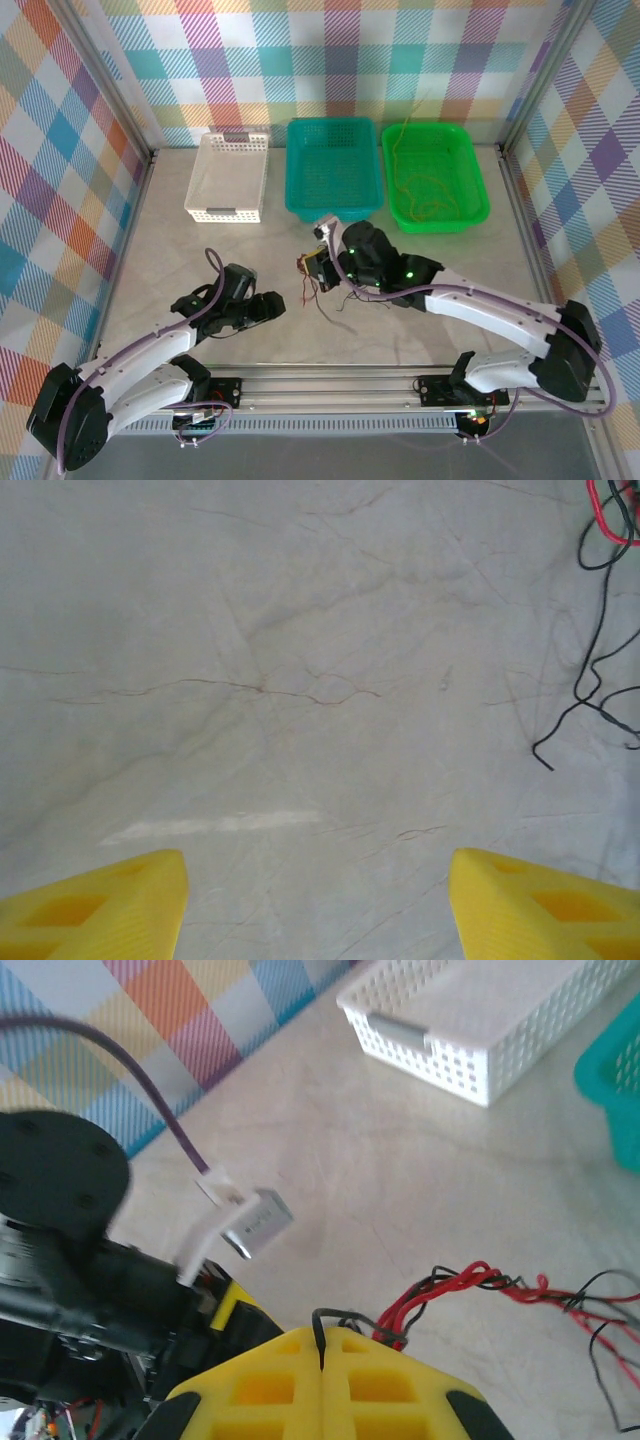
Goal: Untangle the cables
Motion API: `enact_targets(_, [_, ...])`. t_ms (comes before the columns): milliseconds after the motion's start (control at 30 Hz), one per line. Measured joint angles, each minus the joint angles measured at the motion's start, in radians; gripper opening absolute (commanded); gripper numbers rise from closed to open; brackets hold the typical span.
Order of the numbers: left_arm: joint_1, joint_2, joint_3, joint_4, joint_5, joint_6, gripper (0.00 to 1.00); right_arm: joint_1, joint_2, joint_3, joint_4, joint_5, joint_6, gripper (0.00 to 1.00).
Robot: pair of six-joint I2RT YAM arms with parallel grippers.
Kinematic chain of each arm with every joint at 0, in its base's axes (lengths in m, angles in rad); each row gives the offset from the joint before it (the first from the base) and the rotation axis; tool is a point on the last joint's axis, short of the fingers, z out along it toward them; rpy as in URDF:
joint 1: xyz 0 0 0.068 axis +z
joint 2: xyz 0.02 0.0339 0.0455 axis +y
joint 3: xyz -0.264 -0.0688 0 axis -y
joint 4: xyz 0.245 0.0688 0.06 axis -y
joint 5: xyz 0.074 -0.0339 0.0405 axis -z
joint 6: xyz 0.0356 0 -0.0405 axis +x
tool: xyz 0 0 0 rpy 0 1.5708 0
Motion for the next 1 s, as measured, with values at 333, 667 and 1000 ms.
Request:
enact_targets(333, [0.000, -0.029, -0.019, 0.223, 0.039, -0.064, 0.71, -0.065, -0.132, 0.056, -0.101, -0.121, -0.006, 0.00])
enact_targets(667, [-0.008, 0.068, -0.025, 0.464, 0.117, -0.076, 0.77, -0.124, -0.194, 0.135, -0.103, -0.317, 0.044, 0.00])
enact_targets(1000, [-0.027, 0.092, -0.014, 0.605, 0.164, -0.024, 0.77, -0.192, -0.185, 0.135, -0.094, -0.498, 0.113, 0.00])
